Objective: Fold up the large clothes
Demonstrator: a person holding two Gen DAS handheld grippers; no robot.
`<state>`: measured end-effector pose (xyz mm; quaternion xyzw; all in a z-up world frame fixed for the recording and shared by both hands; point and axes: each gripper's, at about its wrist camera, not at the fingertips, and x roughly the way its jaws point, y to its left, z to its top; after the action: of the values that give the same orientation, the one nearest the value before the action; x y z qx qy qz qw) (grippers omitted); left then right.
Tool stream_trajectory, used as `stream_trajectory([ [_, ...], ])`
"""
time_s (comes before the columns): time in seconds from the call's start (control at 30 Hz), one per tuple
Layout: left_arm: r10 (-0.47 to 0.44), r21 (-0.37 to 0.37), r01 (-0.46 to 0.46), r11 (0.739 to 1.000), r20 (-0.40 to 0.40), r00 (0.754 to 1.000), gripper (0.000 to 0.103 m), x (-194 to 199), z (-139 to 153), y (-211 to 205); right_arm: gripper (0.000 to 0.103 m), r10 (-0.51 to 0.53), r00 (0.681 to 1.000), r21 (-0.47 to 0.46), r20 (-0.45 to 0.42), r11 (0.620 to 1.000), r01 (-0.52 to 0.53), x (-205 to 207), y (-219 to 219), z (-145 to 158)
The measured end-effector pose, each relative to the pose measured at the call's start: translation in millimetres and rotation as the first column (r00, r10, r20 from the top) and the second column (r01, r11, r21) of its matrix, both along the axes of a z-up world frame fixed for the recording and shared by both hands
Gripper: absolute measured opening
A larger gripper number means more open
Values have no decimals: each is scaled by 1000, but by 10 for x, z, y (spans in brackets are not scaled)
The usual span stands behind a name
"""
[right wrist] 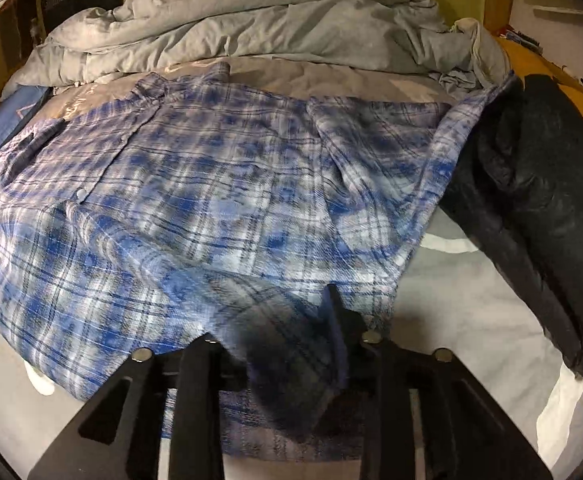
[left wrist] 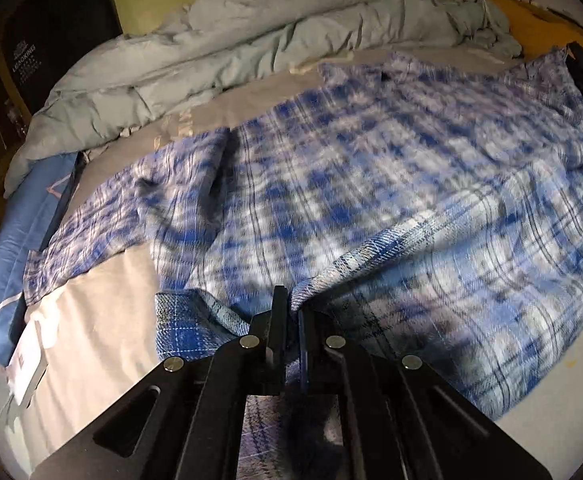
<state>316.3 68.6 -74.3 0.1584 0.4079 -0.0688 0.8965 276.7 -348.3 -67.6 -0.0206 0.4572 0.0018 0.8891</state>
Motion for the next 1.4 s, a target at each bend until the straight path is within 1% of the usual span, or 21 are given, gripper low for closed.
stream_trajectory([
  [0.03, 0, -13, 0, 1000, 12, 1000, 5, 9, 4, 8, 45, -9, 1000, 4, 2, 1000, 9, -11, -35, 5],
  [0.13, 1, -53, 2, 999, 53, 999, 6, 39, 58, 42, 55, -29, 999, 19, 15, 999, 28, -73, -131, 49],
  [0.2, 6, -53, -2, 999, 76, 997, 12, 27, 96, 59, 62, -45, 999, 19, 24, 999, 44, -124, -188, 90],
  [0.23, 13, -50, -9, 999, 85, 996, 22, 18, 116, 70, 71, -57, 998, 16, 37, 998, 56, -163, -223, 125],
  [0.3, 37, -43, -32, 999, 113, 993, 60, -46, 184, 119, 82, -82, 994, 20, 71, 997, 81, -240, -303, 202],
  [0.33, 46, -49, -40, 998, 126, 991, 91, -88, 216, 151, 84, -88, 993, 38, 84, 996, 85, -283, -357, 242],
  [0.37, 48, -71, -38, 997, 150, 988, 98, -162, 264, 203, 84, -85, 992, 68, 88, 995, 79, -318, -410, 272],
  [0.43, 18, -127, 1, 992, 155, 988, 98, -288, 344, 290, 87, -57, 995, 145, 87, 988, 44, -376, -494, 299],
  [0.5, 17, -158, 4, 987, 128, 992, 98, -369, 390, 370, 87, -44, 994, 169, 100, 985, 27, -390, -517, 286],
  [0.7, 70, -310, -47, 949, 64, 995, 98, -577, 357, 678, 87, -15, 997, 100, 75, 995, 7, -242, -391, 85],
  [0.77, 69, -321, -53, 946, 38, 997, 98, -608, 280, 738, 85, 4, 998, 48, 67, 999, -7, -237, -315, 7],
  [0.8, 55, -311, -48, 949, 15, 998, 98, -599, 232, 738, 76, 9, 997, 23, 75, 1000, -11, -243, -290, -12],
  [0.87, 28, -299, -38, 954, -36, 999, 98, -560, 135, 719, 45, 23, 996, -17, 86, 1000, -22, -239, -245, -35],
  [0.9, 38, -288, -51, 956, -52, 998, 98, -536, 82, 710, 13, 24, 996, -26, 84, 999, -22, -239, -242, -46],
  [0.93, 47, -284, -62, 957, -57, 997, 98, -525, 48, 711, 6, 15, 996, -34, 83, 999, -13, -234, -249, -48],
  [1.0, 81, -303, -89, 949, -37, 996, 86, -520, 18, 759, 4, -20, 995, -3, 100, 1000, 20, -265, -304, 7],
  [1.03, 91, -326, -95, 940, -29, 995, 52, -520, 26, 806, 4, -38, 993, 15, 114, 999, 37, -301, -330, 54],
  [1.07, 89, -356, -97, 930, -37, 995, 26, -514, 35, 848, 4, -63, 989, 35, 131, 998, 59, -371, -370, 129],
  [1.13, 85, -422, -87, 903, -22, 996, 13, -522, 86, 947, 3, -104, 981, 89, 167, 992, 90, -510, -445, 267],
  [1.27, 129, -480, -65, 875, 101, 986, 11, -538, 366, 1033, 3, -135, 969, 117, 208, 987, 113, -633, -458, 395],
  [1.4, 138, -431, -93, 898, 74, 988, 11, -363, 404, 954, 3, -154, 980, 86, 122, 986, 144, -514, -424, 232],
])
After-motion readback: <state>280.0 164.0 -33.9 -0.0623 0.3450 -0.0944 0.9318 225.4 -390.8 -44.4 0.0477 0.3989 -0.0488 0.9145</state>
